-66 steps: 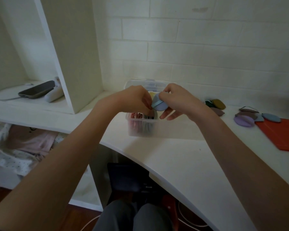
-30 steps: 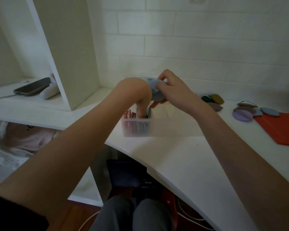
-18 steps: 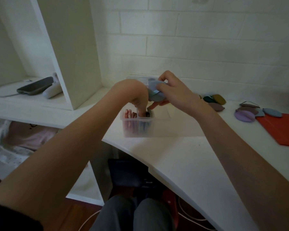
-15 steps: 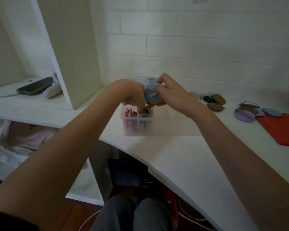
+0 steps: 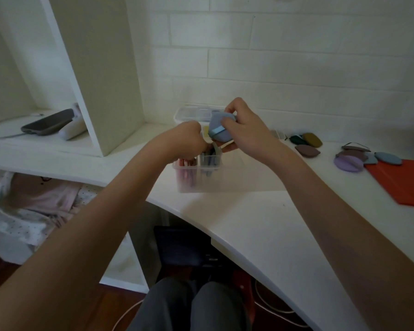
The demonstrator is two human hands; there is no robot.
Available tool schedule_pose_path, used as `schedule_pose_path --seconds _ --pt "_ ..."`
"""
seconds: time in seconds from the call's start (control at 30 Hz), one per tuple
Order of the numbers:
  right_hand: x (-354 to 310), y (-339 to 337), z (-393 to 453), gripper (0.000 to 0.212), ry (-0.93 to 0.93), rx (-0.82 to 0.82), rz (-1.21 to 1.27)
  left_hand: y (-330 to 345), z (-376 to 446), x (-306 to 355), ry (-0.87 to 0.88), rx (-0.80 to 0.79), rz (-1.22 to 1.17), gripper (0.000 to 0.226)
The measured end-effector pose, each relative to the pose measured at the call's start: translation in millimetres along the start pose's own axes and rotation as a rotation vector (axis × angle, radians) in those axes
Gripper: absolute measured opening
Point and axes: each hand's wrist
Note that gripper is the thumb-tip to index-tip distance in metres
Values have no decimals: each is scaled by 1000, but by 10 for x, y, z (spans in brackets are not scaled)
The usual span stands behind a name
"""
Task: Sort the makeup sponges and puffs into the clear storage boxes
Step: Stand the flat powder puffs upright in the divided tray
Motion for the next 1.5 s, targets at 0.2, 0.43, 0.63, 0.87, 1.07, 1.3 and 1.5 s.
schedule_pose_path --seconds 0.2,0.43,0.63,0.87,1.07,1.3,1.5 --pt "1 31 -7 7 -9 -59 -18 17 -43 -83 104 82 80 17" --pt "26 1 23 10 84 -71 1 -26 -150 -221 216 24 -106 27" --pt "-22 20 -22 19 184 -72 33 -11 -143 -305 293 -42 -17 28" --pt "-71 7 -24 17 219 3 89 27 -99 -343 427 -146 -58 27" --pt "-126 50 -41 18 189 -2 -88 75 -10 -474 442 -23 -137 25" --pt "-161 108 -94 17 169 -95 -242 70 -15 -378 277 4 80 17" --pt "-176 150 -80 43 147 -129 -415 96 -36 -385 234 82 -182 24"
Point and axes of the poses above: each hand's wrist, its own z-axis towards the middle knuckle, its own y-axis out of the palm, x = y × z, and after that the axes turned 14 degrees about -z, right-handed
